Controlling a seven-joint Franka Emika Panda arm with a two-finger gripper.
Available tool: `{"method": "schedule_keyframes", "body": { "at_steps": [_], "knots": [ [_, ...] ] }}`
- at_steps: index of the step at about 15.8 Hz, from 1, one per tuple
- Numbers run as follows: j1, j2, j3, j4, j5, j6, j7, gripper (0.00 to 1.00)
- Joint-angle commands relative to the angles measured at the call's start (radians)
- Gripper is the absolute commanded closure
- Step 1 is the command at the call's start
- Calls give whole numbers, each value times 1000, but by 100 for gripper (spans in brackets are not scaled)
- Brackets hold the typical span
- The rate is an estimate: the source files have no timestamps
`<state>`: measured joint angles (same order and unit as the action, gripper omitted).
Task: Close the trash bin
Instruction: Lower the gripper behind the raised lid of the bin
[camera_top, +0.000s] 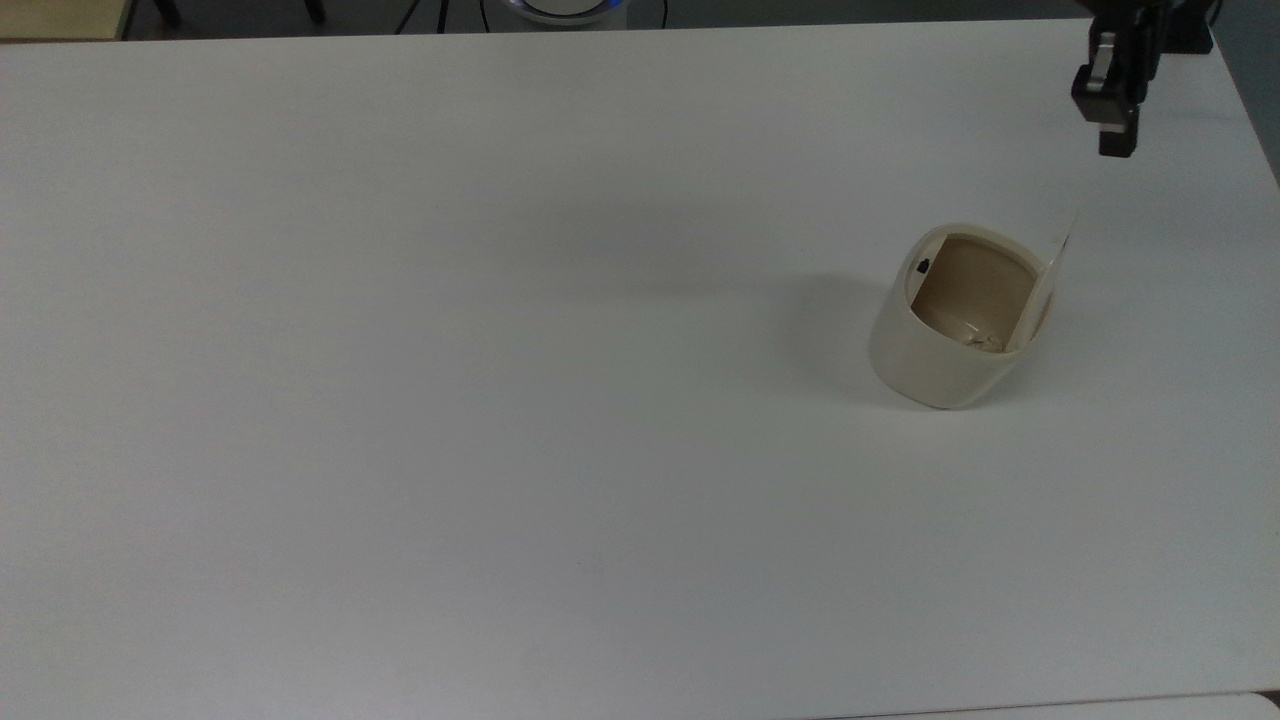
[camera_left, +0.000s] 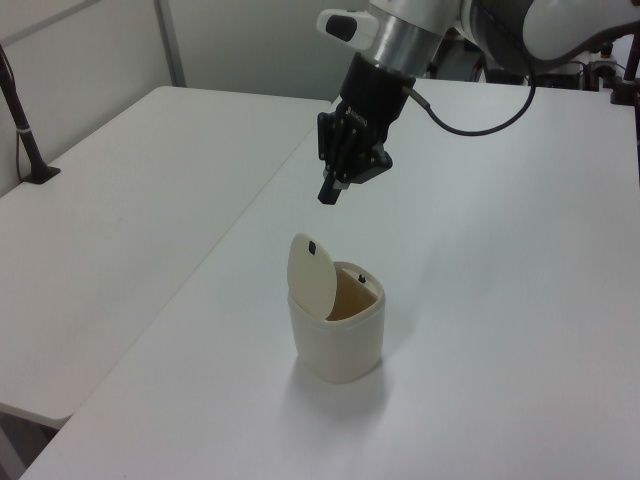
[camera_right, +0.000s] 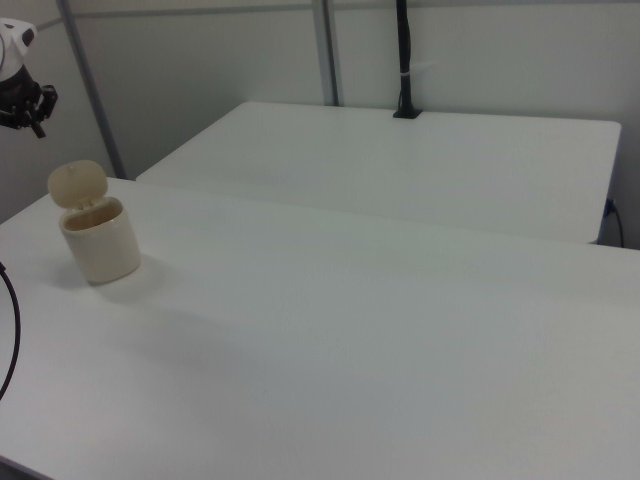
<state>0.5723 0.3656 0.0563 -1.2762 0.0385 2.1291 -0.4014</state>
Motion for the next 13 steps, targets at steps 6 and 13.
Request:
{"method": "schedule_keyframes", "body": {
  "at_steps": [6, 13],
  "knots": [
    [21, 136, -23, 77, 6, 126, 46, 100],
    [34, 158, -53, 74, 7, 132, 56, 100]
  ]
}}
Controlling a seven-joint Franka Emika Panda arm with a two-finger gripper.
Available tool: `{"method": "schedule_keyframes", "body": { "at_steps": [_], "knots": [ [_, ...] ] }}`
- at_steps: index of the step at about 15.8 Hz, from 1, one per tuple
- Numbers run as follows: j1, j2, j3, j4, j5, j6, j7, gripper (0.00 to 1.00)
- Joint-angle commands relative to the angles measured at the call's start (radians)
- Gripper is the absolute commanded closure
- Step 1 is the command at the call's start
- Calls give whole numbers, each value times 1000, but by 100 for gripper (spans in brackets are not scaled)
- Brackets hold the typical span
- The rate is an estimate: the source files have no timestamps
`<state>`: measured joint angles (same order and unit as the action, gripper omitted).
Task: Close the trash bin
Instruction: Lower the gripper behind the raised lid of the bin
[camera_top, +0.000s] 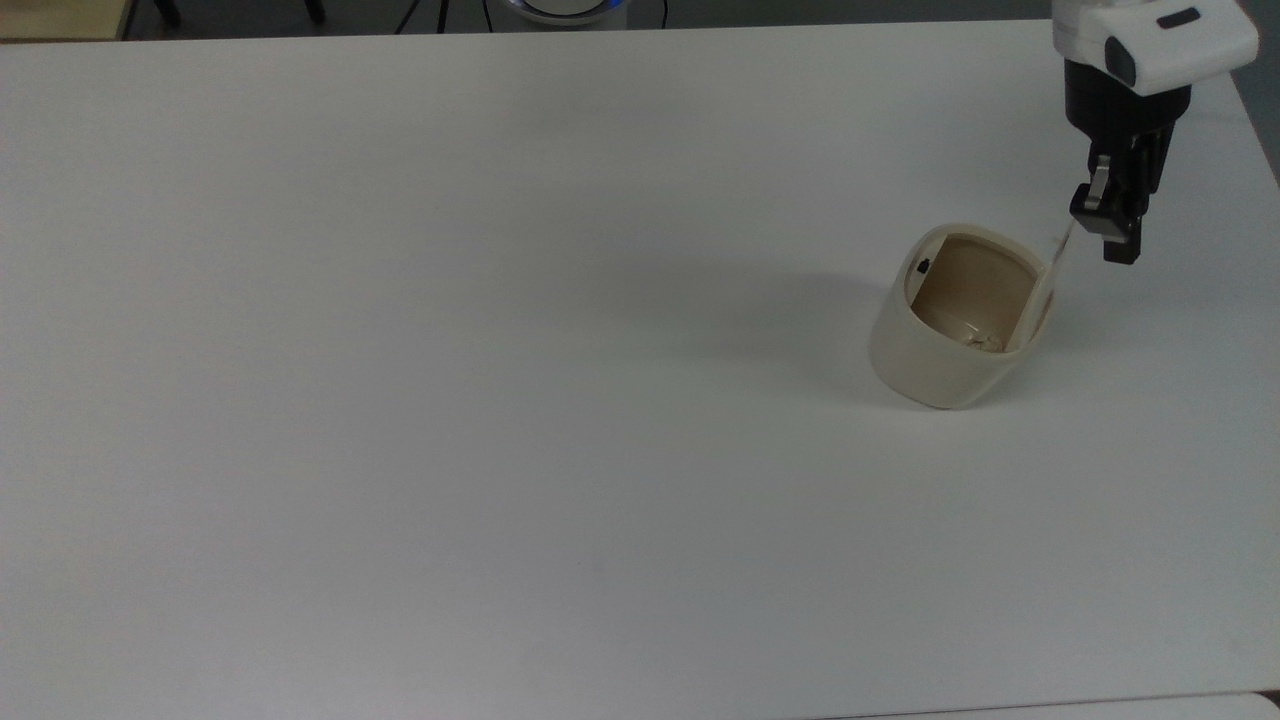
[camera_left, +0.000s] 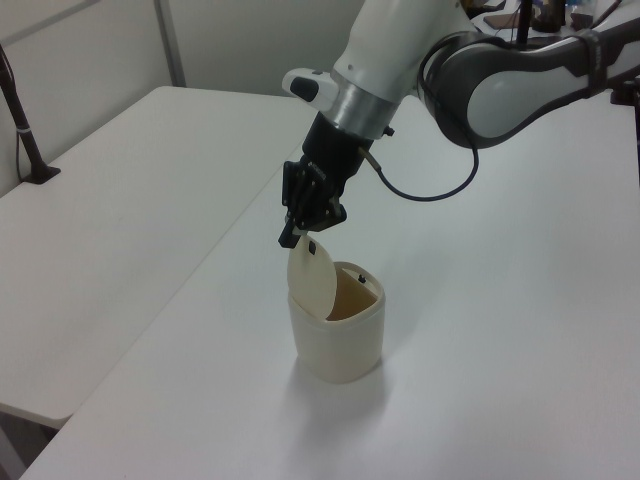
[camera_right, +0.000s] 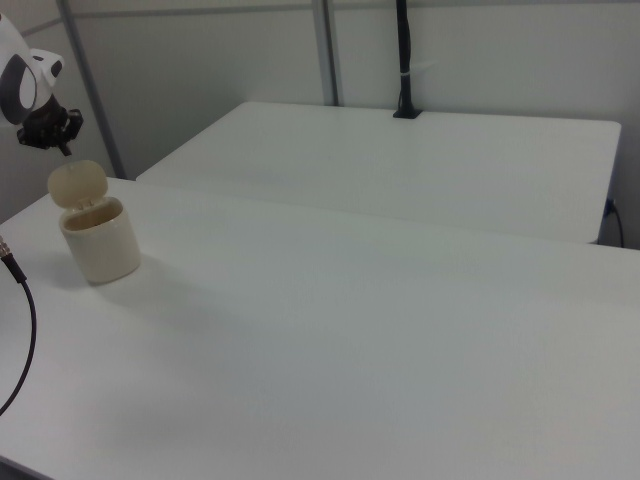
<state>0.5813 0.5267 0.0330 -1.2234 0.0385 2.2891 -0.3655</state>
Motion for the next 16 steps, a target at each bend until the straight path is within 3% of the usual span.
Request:
{"method": "schedule_keyframes", "body": {
  "at_steps": [1, 9, 16],
  "knots": [
    [23, -11, -30, 21, 9, -78, 16, 100],
    [2, -30, -27, -28, 17, -174, 7, 100],
    [-12, -48, -30, -91, 52, -254, -87, 100]
  ]
}}
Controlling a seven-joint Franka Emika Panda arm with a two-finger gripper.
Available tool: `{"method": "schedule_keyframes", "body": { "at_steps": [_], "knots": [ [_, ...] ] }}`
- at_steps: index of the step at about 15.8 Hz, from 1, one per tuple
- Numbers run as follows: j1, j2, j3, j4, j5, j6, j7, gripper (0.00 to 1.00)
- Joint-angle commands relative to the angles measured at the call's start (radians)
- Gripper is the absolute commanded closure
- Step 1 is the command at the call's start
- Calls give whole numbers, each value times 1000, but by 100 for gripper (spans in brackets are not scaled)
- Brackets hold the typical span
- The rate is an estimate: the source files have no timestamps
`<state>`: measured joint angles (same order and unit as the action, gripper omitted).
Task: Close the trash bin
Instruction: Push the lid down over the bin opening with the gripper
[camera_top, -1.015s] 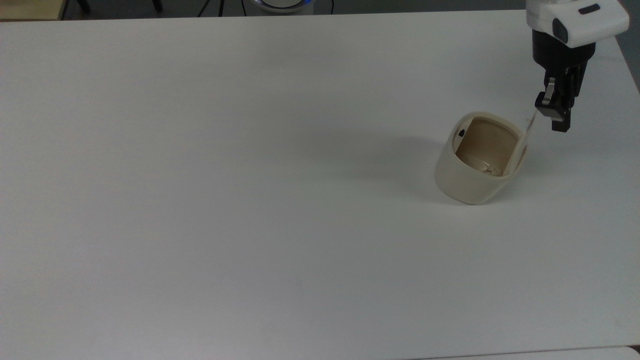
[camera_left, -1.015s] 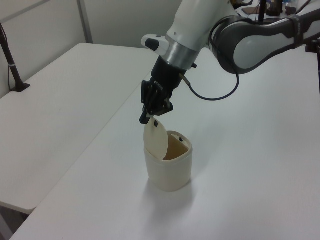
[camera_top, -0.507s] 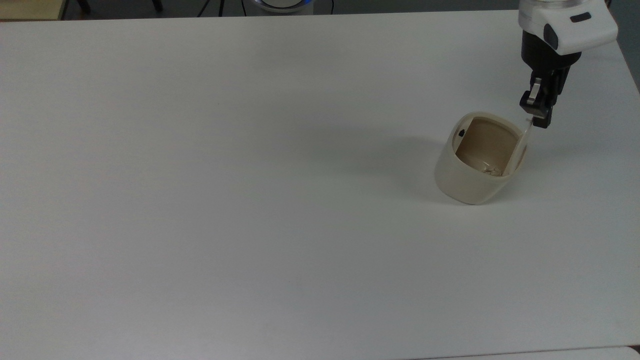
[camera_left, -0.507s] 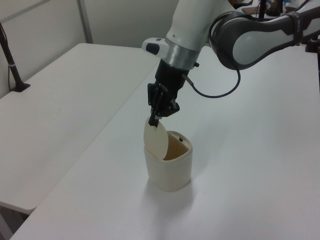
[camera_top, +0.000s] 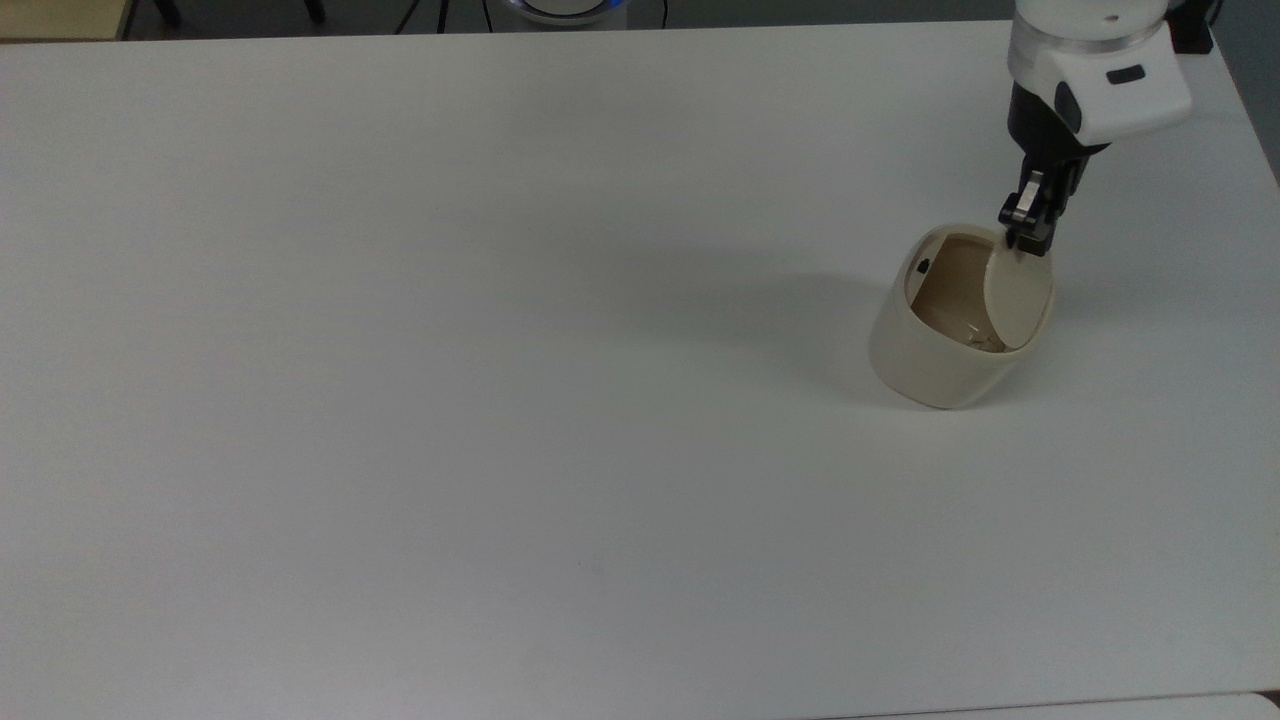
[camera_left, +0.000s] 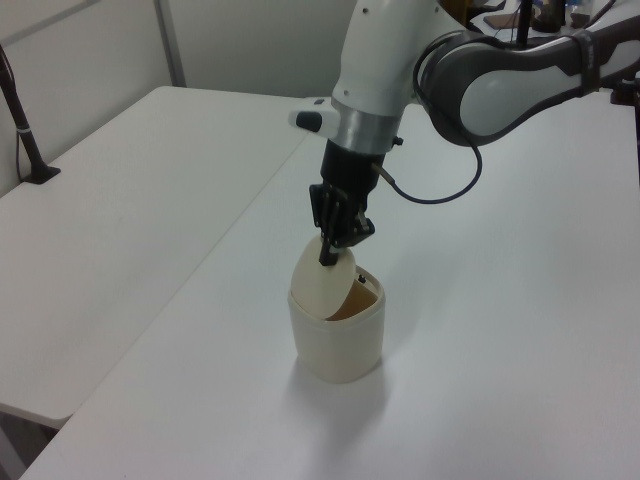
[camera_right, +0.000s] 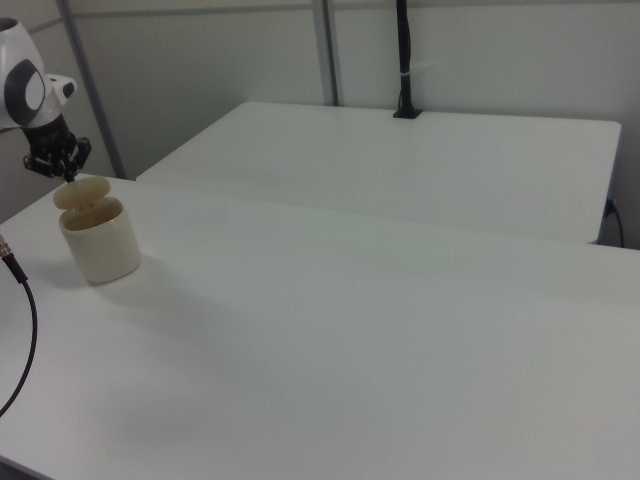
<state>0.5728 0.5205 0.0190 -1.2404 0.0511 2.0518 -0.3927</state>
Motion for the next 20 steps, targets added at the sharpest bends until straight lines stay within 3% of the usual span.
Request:
{"method": "schedule_keyframes", "body": {
  "at_steps": [1, 8, 20],
  "knots": [
    [-5, -45, -16, -86, 39, -18, -67, 100],
    [-10, -45, -50, -120, 39, -22, -104, 100],
    [-2, -31, -51, -189, 36, -4, -132, 100]
  ]
}}
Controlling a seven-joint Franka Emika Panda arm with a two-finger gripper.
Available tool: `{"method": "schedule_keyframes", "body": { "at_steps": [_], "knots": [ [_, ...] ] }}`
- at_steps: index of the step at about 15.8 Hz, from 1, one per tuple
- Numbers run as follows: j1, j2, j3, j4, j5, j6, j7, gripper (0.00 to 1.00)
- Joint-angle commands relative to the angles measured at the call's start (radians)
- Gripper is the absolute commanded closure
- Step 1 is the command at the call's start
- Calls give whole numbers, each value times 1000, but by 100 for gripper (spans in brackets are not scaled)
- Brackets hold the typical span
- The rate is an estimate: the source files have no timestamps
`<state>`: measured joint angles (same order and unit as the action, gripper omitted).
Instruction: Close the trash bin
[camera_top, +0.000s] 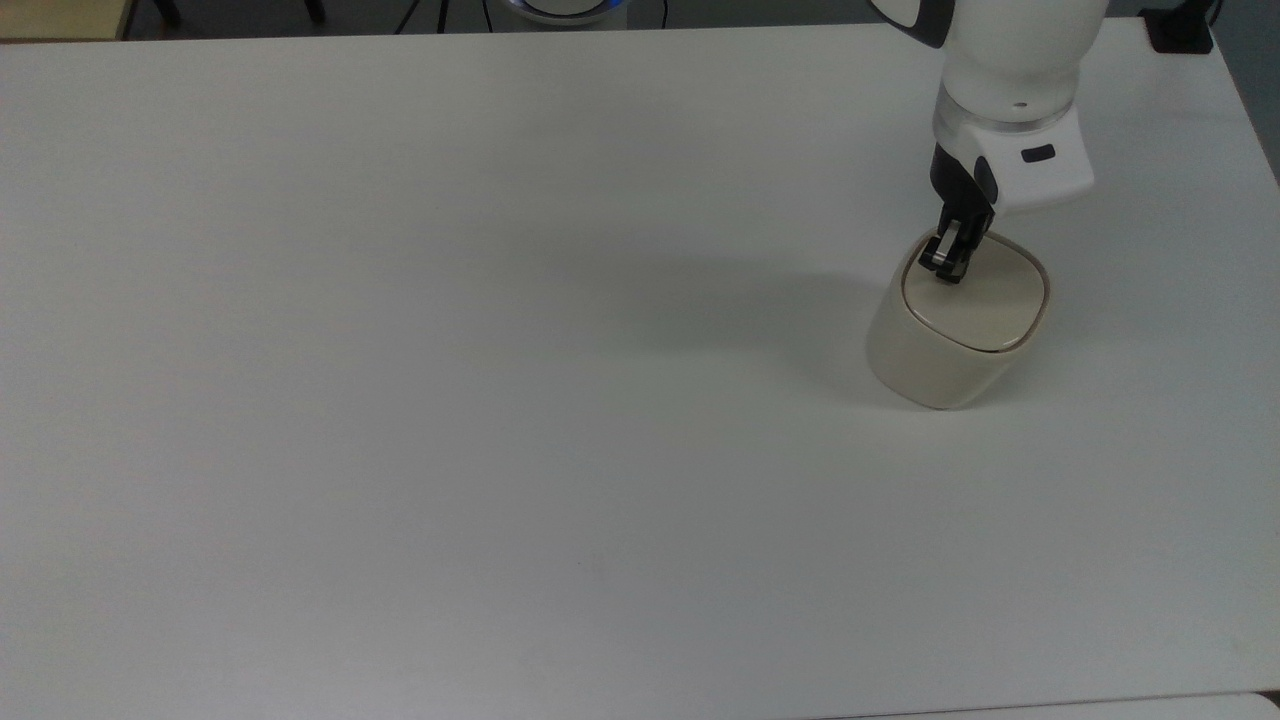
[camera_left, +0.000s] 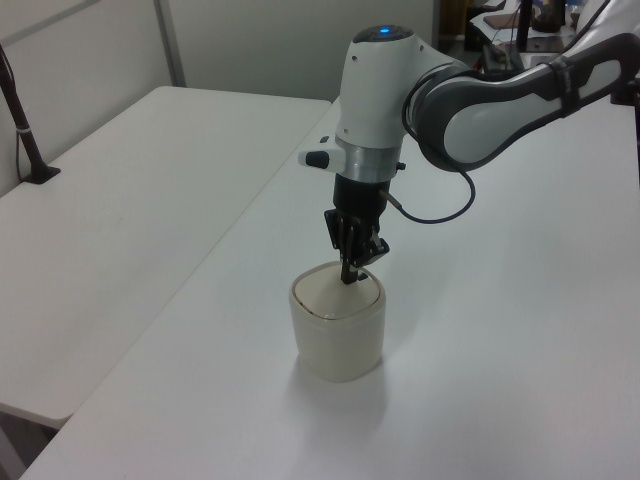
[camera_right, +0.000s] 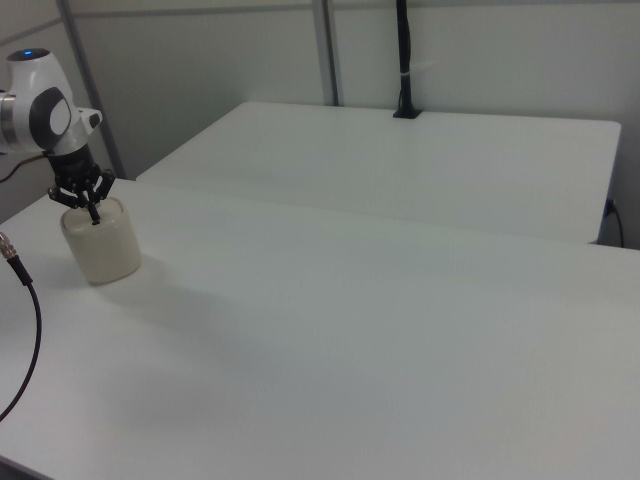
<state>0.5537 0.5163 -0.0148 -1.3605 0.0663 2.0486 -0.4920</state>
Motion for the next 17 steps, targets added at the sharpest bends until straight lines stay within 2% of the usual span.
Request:
{"method": "schedule_keyframes", "body": {
  "at_steps": [1, 6, 10, 13, 16, 17],
  "knots": [
    [17, -27, -17, -71, 21, -1, -33, 100],
    [15, -44, -17, -68, 23, -8, -23, 100],
    [-29, -182, -1, -117, 21, -79, -14, 100],
    [-119, -293, 45, -167, 21, -164, -13, 100],
    [-263, -387, 125, -206, 21, -267, 38, 100],
    [-314, -416, 149, -230, 21, -295, 65, 97]
  ]
}}
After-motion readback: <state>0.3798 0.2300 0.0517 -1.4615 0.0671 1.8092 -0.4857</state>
